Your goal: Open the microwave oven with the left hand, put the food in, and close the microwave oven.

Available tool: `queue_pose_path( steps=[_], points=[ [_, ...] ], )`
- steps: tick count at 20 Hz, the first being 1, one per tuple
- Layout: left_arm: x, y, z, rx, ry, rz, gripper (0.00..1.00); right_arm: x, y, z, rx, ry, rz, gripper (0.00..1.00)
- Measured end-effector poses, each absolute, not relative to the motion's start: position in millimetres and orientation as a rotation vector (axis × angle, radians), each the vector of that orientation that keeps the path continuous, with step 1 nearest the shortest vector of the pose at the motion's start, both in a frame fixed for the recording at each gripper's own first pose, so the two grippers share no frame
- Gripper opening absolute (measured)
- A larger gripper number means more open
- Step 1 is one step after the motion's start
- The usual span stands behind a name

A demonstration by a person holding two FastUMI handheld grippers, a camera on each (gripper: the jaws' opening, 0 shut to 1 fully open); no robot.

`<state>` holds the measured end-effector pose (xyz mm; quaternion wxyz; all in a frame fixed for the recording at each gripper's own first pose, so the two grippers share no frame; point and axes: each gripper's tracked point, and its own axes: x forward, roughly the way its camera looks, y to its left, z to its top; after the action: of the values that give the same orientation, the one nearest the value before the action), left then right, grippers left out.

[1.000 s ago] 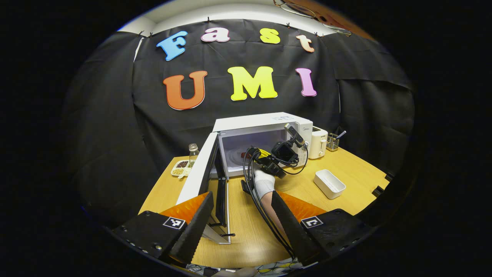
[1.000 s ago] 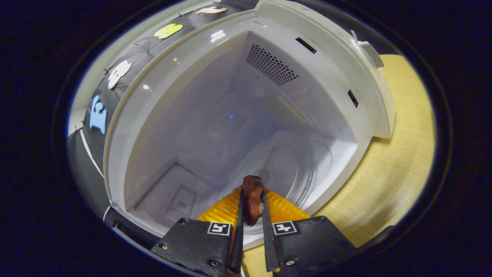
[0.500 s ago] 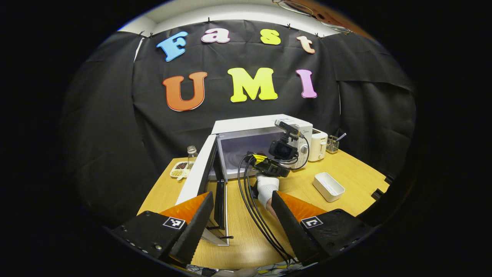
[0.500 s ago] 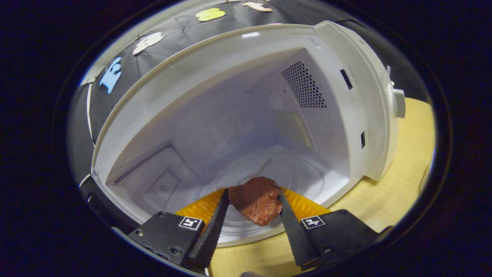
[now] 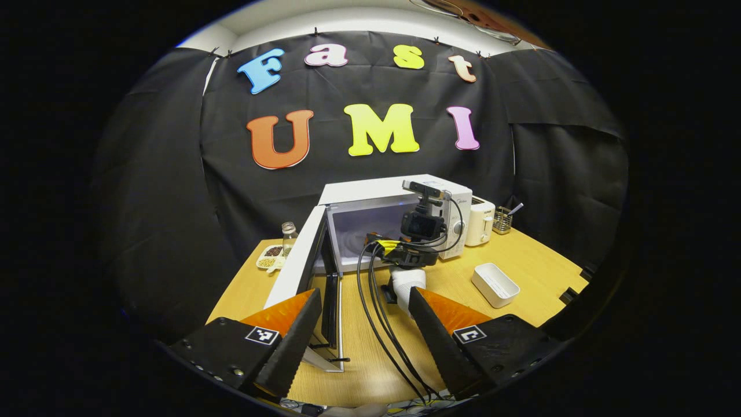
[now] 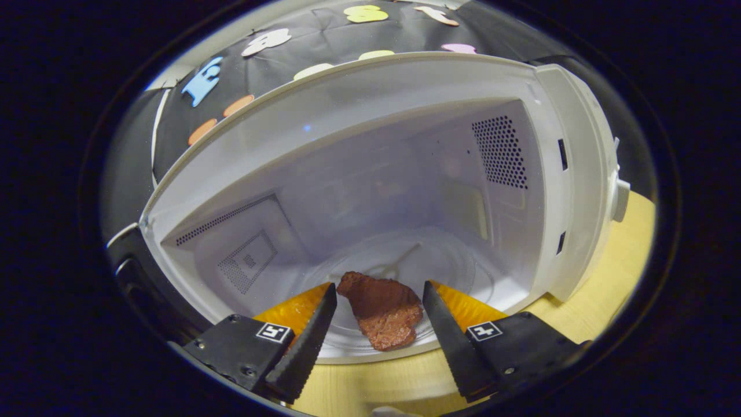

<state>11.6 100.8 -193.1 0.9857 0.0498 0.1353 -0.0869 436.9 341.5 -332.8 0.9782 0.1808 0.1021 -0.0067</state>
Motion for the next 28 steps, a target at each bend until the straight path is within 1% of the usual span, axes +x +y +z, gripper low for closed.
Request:
queue_pose_path(
  steps=[2, 6, 13, 19, 23, 26, 27, 28],
  points=[
    [11.4, 99.9, -189.5, 0.102, 0.263, -0.169, 0.93, 429.7, 339.3, -323.9, 0.356, 0.197, -0.011, 0.98],
    [10.1, 99.2, -172.0, 0.106, 0.231, -0.160, 0.93, 396.1, 329.1, -300.1, 0.287, 0.211, 0.003, 0.98],
    [-4.0, 118.5, -127.8, 0.086, 0.161, -0.116, 0.93, 289.1, 289.0, -227.2, 0.143, 0.245, 0.072, 0.98],
    [-14.9, 155.2, -111.6, 0.103, 0.127, -0.040, 0.93, 183.0, 230.8, -169.7, 0.031, 0.246, 0.122, 0.97],
    [-16.6, 185.3, -110.2, 0.096, 0.111, 0.022, 0.93, 118.6, 185.5, -134.5, -0.012, 0.204, 0.083, 0.98],
    [-15.1, 204.6, -119.5, 0.091, 0.116, 0.053, 0.93, 84.2, 160.2, -120.8, -0.011, 0.192, 0.048, 0.98],
    [-14.2, 211.8, -121.7, 0.095, 0.116, 0.064, 0.87, 75.6, 152.9, -118.5, -0.015, 0.190, 0.038, 0.98],
    [-13.3, 216.7, -125.2, 0.100, 0.120, 0.073, 0.93, 69.5, 149.2, -118.0, -0.027, 0.194, 0.035, 0.98]
  ],
)
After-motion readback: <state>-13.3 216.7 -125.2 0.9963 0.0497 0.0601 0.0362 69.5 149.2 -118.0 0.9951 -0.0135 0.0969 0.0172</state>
